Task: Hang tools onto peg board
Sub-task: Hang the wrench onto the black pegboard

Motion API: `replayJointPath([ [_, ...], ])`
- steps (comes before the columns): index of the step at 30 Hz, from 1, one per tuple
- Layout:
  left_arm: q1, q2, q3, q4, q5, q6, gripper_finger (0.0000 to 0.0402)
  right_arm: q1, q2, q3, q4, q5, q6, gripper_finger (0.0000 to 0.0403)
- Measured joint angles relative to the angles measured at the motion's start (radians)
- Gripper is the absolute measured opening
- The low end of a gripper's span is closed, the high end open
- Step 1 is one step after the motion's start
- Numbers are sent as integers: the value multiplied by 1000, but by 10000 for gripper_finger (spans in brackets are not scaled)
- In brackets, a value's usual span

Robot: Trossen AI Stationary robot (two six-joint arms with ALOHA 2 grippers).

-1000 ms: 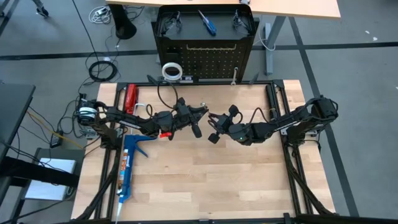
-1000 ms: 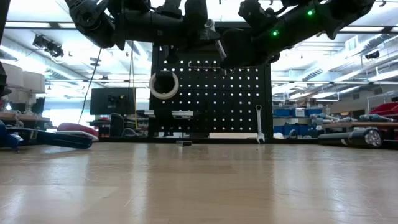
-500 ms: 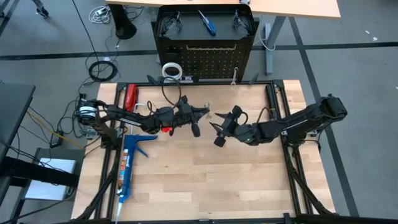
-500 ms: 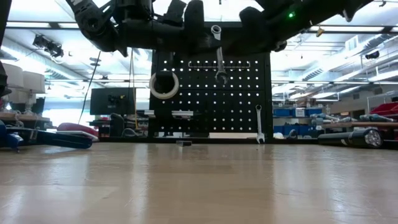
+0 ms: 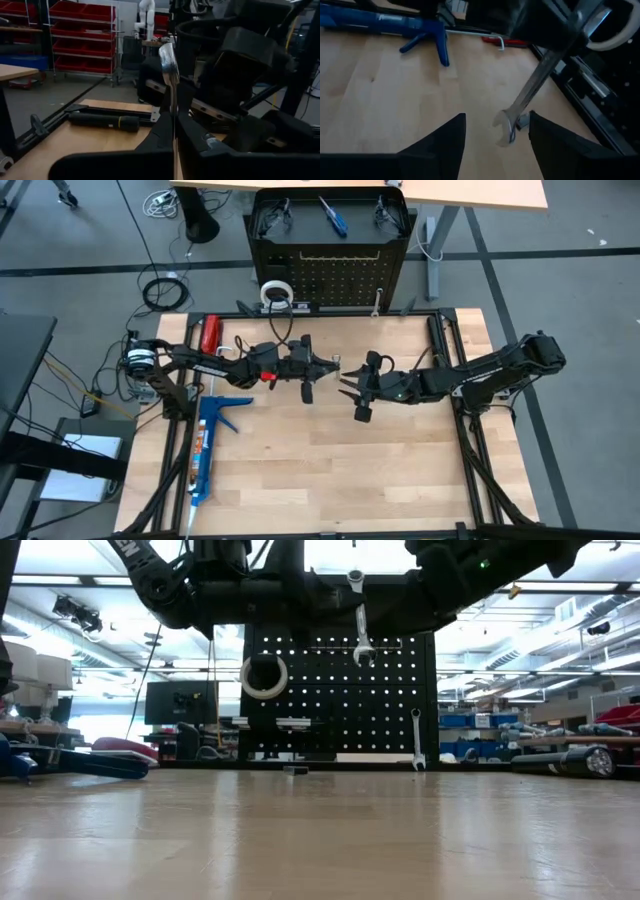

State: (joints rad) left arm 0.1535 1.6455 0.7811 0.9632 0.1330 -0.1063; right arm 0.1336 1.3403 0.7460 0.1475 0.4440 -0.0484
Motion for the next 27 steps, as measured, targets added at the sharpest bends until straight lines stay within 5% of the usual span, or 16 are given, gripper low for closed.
replayJointPath([
  [5,11,0,0,0,135,22,1,7,0,0,-32,-69,-44,216],
  [18,57,-1,0,44,553,54,1,-106,1,-35,172,-610,-74,197],
  [27,56,-1,1,211,727,105,2,-155,37,-105,403,-741,88,196],
])
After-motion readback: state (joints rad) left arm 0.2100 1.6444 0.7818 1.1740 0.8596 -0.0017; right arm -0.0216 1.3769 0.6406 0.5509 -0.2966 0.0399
